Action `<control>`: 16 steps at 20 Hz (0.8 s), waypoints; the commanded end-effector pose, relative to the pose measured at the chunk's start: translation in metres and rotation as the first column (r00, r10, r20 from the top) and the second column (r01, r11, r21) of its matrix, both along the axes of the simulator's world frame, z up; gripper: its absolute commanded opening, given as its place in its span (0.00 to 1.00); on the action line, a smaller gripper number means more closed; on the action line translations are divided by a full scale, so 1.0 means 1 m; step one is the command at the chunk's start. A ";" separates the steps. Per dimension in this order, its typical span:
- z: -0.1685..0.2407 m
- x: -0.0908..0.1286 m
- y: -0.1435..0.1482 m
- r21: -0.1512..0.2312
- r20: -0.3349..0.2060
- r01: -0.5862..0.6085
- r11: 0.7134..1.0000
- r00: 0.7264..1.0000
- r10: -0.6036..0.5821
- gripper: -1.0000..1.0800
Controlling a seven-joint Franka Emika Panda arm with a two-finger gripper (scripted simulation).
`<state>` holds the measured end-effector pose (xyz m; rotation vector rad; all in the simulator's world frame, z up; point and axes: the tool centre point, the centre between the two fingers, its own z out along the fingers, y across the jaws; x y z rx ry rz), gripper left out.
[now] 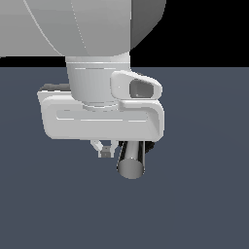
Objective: Turn on the faucet by rotating a designated handle.
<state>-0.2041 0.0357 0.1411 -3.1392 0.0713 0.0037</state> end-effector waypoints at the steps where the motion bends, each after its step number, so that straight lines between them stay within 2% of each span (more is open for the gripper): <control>1: -0.011 0.002 0.001 0.000 0.001 0.002 1.000 1.000 -0.002 0.00; 16: -0.033 0.009 0.002 -0.001 0.002 0.007 1.000 1.000 -0.007 0.00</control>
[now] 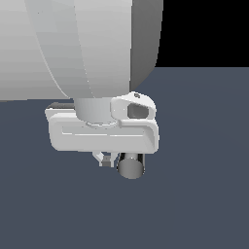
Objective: Turn on the faucet by rotating a designated handle.
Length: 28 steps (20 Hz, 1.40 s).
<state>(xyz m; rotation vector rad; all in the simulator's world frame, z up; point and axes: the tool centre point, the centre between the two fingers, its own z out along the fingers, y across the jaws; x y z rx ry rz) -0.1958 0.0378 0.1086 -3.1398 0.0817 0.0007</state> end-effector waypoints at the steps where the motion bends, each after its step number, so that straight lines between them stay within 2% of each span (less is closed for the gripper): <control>1: 0.000 0.000 0.000 0.000 0.000 0.000 1.000 1.000 0.000 0.00; 28: 0.000 0.002 -0.119 -0.001 0.000 0.000 1.000 1.000 0.000 0.00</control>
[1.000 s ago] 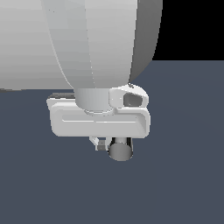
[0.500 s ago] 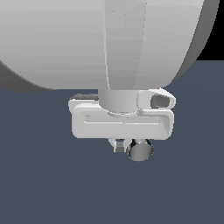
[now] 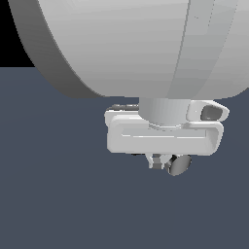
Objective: Turn on the faucet by rotating a designated handle.
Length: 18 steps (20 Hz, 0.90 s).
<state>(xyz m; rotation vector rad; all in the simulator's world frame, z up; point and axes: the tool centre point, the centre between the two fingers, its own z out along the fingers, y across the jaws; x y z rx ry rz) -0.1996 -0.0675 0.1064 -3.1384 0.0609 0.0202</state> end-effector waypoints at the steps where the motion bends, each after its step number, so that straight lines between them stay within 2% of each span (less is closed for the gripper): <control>1: 0.002 0.006 -0.018 -0.003 0.013 0.013 1.000 1.000 -0.013 0.00; 11: 0.002 0.007 -0.063 -0.003 0.013 0.013 1.000 1.000 -0.013 0.00; 12: 0.002 0.007 -0.063 -0.003 0.013 0.013 1.000 1.000 -0.013 0.00; 13: 0.000 0.005 -0.050 0.000 0.004 -0.005 1.000 1.000 0.005 0.00; 18: 0.000 0.019 -0.064 0.000 0.005 -0.004 1.000 1.000 0.004 0.00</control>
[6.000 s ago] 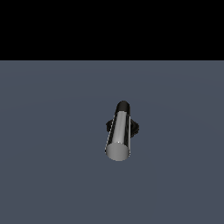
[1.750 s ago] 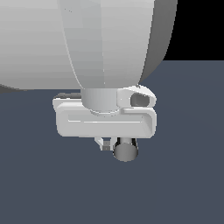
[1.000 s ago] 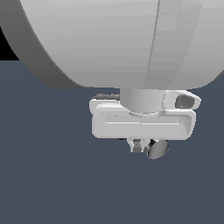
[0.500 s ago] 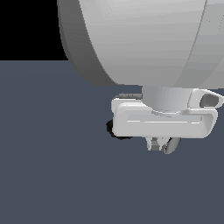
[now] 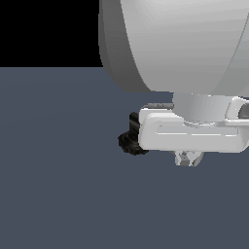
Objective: Turn on the faucet by rotating a designated handle.
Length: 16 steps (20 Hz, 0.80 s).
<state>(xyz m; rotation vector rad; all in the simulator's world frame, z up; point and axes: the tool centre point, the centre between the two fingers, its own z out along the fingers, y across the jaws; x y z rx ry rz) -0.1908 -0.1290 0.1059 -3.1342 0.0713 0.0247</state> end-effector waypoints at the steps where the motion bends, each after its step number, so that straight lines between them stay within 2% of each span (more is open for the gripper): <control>1: 0.001 0.012 -0.005 -0.004 0.008 -0.010 1.000 1.000 0.010 0.00; 16: 0.001 0.052 -0.047 -0.005 0.011 -0.004 1.000 1.000 0.004 0.00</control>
